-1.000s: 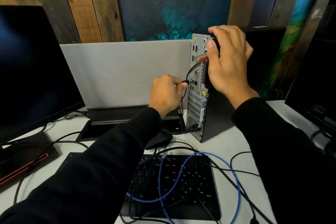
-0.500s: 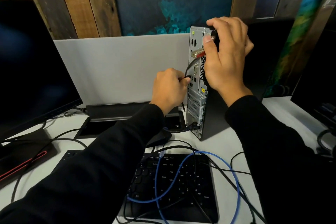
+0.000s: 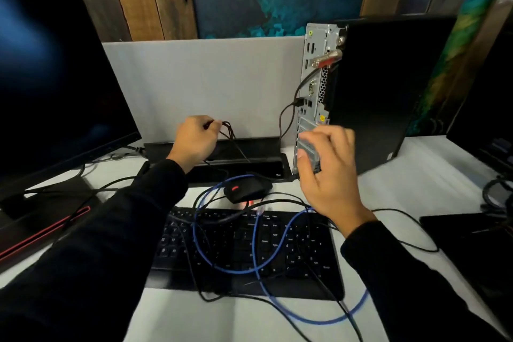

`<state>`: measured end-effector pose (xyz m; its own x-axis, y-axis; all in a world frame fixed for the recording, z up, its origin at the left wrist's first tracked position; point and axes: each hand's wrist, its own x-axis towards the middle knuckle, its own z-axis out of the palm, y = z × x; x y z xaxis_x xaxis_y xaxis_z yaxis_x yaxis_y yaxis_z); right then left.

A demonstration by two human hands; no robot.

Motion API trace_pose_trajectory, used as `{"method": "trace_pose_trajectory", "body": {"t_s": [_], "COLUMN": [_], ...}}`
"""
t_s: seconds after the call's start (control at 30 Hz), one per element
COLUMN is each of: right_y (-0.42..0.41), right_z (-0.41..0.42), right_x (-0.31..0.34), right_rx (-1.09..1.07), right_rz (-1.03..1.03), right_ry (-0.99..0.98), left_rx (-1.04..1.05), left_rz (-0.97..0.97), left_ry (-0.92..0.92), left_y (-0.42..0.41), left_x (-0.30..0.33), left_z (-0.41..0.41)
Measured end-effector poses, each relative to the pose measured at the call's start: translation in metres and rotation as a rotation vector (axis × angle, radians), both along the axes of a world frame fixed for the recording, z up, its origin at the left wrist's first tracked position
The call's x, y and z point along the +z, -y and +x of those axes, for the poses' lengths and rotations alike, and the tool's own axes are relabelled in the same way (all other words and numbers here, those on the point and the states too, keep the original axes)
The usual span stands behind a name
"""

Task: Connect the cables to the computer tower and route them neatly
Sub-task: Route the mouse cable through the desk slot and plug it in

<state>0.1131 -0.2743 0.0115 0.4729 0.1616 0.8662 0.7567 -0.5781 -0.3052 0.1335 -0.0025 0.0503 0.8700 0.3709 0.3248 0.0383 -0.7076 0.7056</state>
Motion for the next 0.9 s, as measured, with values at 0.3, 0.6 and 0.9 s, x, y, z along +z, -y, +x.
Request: {"method": "trace_pose_trajectory", "body": {"t_s": [0.3, 0.6, 0.9], "right_y": [-0.032, -0.096, -0.097], "right_z": [-0.003, 0.012, 0.03], "right_x": [-0.011, 0.011, 0.011], "right_rx": [0.168, 0.026, 0.049], "right_rz": [-0.423, -1.151, -1.065], "right_ry": [-0.357, -0.505, -0.708], "left_rx": [0.121, -0.119, -0.184], "left_rz": [-0.116, -0.343, -0.584], "left_ry": [0.043, -0.025, -0.068], "left_y": [-0.052, -0.033, -0.033], "left_x": [-0.008, -0.008, -0.011], "left_z": [-0.004, 0.0, 0.003]}}
